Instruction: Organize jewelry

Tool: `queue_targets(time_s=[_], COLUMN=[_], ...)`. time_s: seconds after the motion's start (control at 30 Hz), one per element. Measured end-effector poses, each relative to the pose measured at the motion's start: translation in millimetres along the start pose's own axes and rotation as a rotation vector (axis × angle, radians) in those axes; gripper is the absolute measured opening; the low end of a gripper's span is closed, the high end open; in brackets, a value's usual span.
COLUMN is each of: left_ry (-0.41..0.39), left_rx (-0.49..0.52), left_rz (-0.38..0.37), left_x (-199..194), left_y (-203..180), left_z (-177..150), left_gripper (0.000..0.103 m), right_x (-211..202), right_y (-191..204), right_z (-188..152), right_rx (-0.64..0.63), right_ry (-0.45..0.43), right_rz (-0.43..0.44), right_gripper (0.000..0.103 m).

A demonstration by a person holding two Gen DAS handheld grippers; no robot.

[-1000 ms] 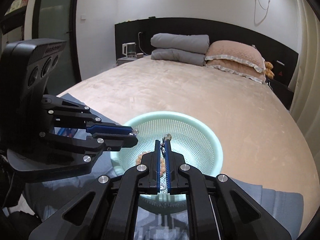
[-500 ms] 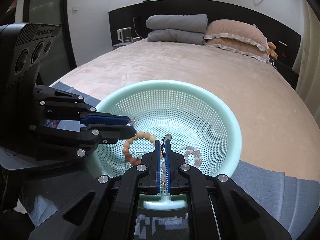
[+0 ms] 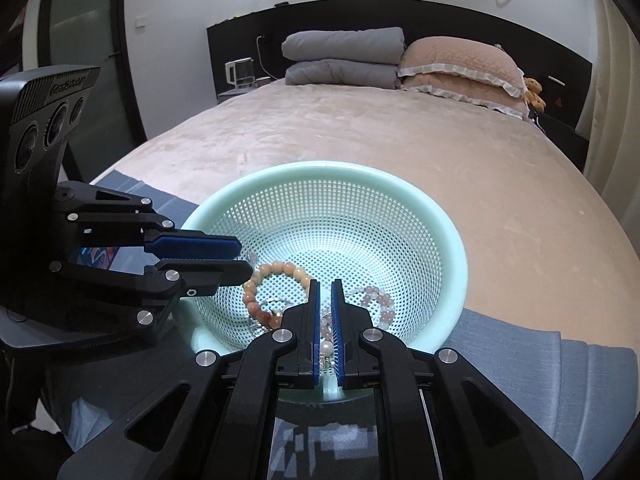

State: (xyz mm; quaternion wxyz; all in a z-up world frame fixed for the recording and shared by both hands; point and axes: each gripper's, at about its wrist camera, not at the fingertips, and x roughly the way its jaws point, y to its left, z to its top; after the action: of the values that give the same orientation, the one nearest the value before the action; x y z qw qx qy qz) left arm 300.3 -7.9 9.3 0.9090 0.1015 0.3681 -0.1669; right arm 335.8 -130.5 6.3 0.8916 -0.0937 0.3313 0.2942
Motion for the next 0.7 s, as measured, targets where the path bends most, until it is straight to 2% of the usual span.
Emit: queue_targets(time_s=[0.03, 0.1, 0.17, 0.23, 0.37, 0.5, 0.6, 0.7], left_ry=[-0.005, -0.01, -0.015, -0.016, -0.039, -0.05, -0.06, -0.068], left_rx=[-0.01, -0.034, -0.043, -0.045, -0.081, -0.088, -0.091, -0.109], left_rz=[0.007, 0.003, 0.018, 0.035, 0.065, 0.079, 0.117, 0.122], left_x=[-3.0, -8.9, -15.6, -23.0, -43.2, -61.8, -76.3, -91.1], left_y=[1.6, 4.2, 4.2, 2.7, 0.1, -5.1, -8.9, -13.9], left_z=[-0.8, -1.7, -3.3, -5.1, -10.8, -18.0, -23.9, -31.5], left_gripper=[0.03, 0.034, 0.039, 0.045, 0.066, 0.07, 0.079, 0.08], right_x=[-3.1, -9.8, -17.7, -26.6, -45.5, -62.9, -76.1, -91.1], right_y=[0.6, 2.8, 5.6, 9.4, 15.2, 21.1, 27.9, 35.2], right_z=[-0.1, 0.1, -1.0, -2.4, -4.9, -10.5, -15.3, -21.4], right_rx=[0.0, -0.002, -0.007, -0.013, -0.01, -0.001, 0.006, 0.011], right_ry=[-0.002, -0.006, -0.009, -0.011, -0.021, -0.036, -0.046, -0.058], right_rz=[-0.002, -0.008, -0.016, -0.023, -0.044, -0.055, -0.06, -0.073], right_gripper=[0.006, 0.008, 0.015, 0.03, 0.038, 0.046, 0.052, 0.059])
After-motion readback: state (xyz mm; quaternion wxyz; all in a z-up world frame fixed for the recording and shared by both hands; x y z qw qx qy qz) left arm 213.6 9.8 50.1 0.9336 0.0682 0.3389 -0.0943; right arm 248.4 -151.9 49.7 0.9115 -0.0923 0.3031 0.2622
